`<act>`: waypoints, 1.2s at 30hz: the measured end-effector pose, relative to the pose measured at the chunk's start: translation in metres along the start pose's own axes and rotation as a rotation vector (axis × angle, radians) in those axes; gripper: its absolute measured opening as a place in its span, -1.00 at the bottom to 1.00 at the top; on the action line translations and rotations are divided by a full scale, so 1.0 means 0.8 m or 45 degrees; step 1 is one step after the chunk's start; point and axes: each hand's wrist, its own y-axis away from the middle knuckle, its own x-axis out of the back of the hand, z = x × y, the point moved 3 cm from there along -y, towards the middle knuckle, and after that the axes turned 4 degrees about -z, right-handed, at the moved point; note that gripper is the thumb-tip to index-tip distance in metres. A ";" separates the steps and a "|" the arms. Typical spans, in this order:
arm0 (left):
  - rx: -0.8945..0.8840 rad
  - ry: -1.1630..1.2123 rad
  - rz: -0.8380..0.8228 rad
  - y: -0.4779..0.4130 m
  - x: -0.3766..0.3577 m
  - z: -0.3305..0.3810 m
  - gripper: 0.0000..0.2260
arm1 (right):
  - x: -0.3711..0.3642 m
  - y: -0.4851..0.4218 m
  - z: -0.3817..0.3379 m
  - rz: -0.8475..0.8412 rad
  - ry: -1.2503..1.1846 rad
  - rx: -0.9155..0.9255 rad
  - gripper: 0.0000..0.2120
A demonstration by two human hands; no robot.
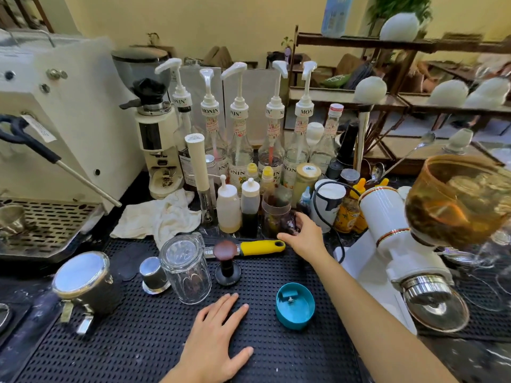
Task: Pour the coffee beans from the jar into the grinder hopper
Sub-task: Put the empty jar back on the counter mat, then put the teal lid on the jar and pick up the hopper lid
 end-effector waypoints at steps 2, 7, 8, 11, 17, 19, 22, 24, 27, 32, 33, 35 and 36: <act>0.045 0.047 0.075 -0.005 -0.001 0.004 -0.28 | 0.011 0.046 0.010 0.053 -0.063 0.032 -0.28; 0.168 0.413 0.180 -0.045 -0.006 0.029 -0.07 | 0.027 0.184 0.065 0.300 0.184 0.136 -0.54; 0.183 0.499 0.169 -0.054 -0.008 0.036 -0.03 | 0.028 0.206 0.077 0.321 0.213 0.143 -0.56; 0.231 0.508 0.141 -0.077 -0.014 0.055 -0.02 | 0.019 0.253 0.102 0.191 0.423 0.203 -0.53; 0.284 0.622 0.265 -0.076 -0.016 0.059 -0.38 | -0.012 0.261 0.118 -0.182 1.002 0.339 -0.29; 0.316 0.733 0.260 -0.065 -0.010 0.056 -0.36 | -0.016 0.260 0.122 -0.170 1.032 0.311 -0.30; 0.312 0.780 0.288 -0.053 0.015 0.061 -0.42 | -0.019 0.258 0.118 -0.080 1.033 0.301 -0.37; 0.254 0.775 0.368 -0.053 0.043 0.065 -0.46 | -0.019 0.248 0.110 0.081 0.947 0.363 -0.53; 0.092 0.725 0.461 -0.069 0.103 0.071 -0.47 | -0.011 0.225 0.089 0.253 0.664 0.476 -0.71; -0.240 0.393 0.483 -0.156 0.214 0.067 -0.47 | -0.011 0.151 0.039 0.149 0.258 0.490 -0.64; -0.283 0.300 0.455 -0.179 0.230 0.064 -0.47 | -0.014 0.128 0.031 0.110 0.158 0.433 -0.59; -0.341 0.136 0.346 -0.224 0.251 0.058 -0.44 | -0.017 0.081 0.019 0.094 0.002 0.292 -0.47; -0.359 0.058 0.275 -0.245 0.257 0.055 -0.43 | -0.017 0.059 0.016 0.102 -0.054 0.224 -0.41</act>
